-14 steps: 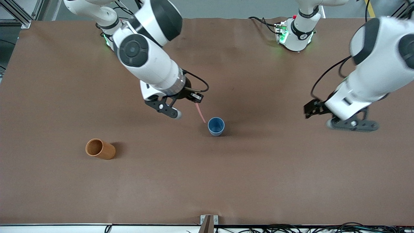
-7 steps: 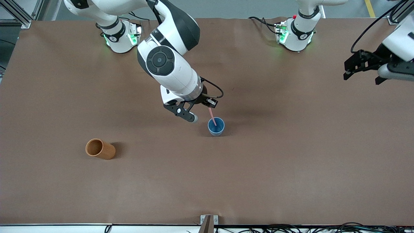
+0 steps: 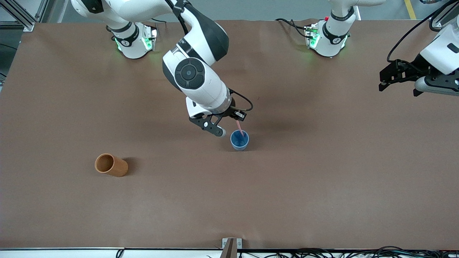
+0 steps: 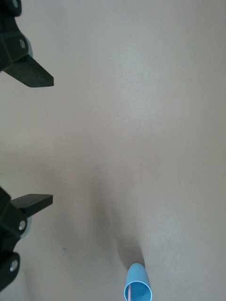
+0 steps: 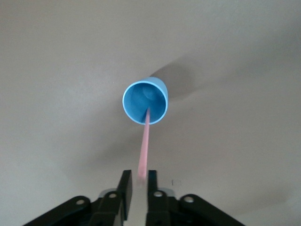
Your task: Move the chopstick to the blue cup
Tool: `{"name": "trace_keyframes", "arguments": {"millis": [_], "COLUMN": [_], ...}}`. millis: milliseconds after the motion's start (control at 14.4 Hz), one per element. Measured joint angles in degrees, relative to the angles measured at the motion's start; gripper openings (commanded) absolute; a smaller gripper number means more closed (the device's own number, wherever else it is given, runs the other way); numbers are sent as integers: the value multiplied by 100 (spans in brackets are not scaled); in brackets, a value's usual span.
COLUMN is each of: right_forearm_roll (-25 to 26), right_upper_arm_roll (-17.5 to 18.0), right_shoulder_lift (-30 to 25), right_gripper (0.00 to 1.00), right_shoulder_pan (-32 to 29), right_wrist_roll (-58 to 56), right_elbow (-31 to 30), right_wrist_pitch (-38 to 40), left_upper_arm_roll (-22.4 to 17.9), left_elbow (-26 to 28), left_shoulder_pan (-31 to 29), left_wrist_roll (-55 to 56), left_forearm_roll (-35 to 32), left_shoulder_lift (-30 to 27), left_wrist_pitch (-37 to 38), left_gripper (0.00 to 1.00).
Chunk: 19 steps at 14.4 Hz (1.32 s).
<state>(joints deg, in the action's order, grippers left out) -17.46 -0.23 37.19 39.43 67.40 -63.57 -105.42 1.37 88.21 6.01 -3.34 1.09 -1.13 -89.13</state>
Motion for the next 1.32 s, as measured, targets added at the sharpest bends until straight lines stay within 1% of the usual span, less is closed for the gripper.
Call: {"name": "trace_keyframes", "arguments": {"millis": [69, 208, 278, 417, 486, 625, 764, 972, 1111, 1319], "right_forearm_roll": [0, 0, 0, 1, 9, 107, 357, 1072, 1224, 1269], "right_upper_arm_roll": [-22, -54, -71, -103, -118, -152, -170, -174, -175, -179], "right_shoulder_lift": [-1, -4, -16, -137, -278, -685, -1148, -1825, -2142, -2669], "right_gripper": [74, 85, 90, 96, 97, 98, 99, 100, 100, 100], "right_shoulder_pan": [-23, -77, -132, -355, -537, -1041, -1671, -2418, -2873, -3587], "right_wrist_roll": [-2, -20, -68, -377, -654, -1414, -2192, -3083, -3734, -4810], "right_elbow": [11, 55, 93, 173, 212, 251, 171, -348, -669, -1337], "right_wrist_pitch": [-1, -4, -7, 26, 230, 918, 1379, 1457, 1455, 1440], "left_upper_arm_roll": [0, -6, -23, -70, -85, -91, -91, -92, -90, -89], "left_elbow": [-1, -7, -8, -9, -10, -11, -12, -12, -12, -13], "left_shoulder_pan": [0, -1, -2, -4, -5, -5, -4, -4, -1, -2], "left_wrist_roll": [0, -1, -1, -2, -2, -2, -2, -2, -2, -2], "left_forearm_roll": [0, 56, 126, 183, 190, 190, 190, 190, 190, 190], "left_shoulder_lift": [0, 0, 0, 0, 0, 0, 0, 0, 0, 0], "left_wrist_pitch": [-1, -4, -6, -7, -7, -12, -24, -33, -35, -40], "left_gripper": [100, 100, 100, 100, 100, 100, 100, 100, 100, 100]}}
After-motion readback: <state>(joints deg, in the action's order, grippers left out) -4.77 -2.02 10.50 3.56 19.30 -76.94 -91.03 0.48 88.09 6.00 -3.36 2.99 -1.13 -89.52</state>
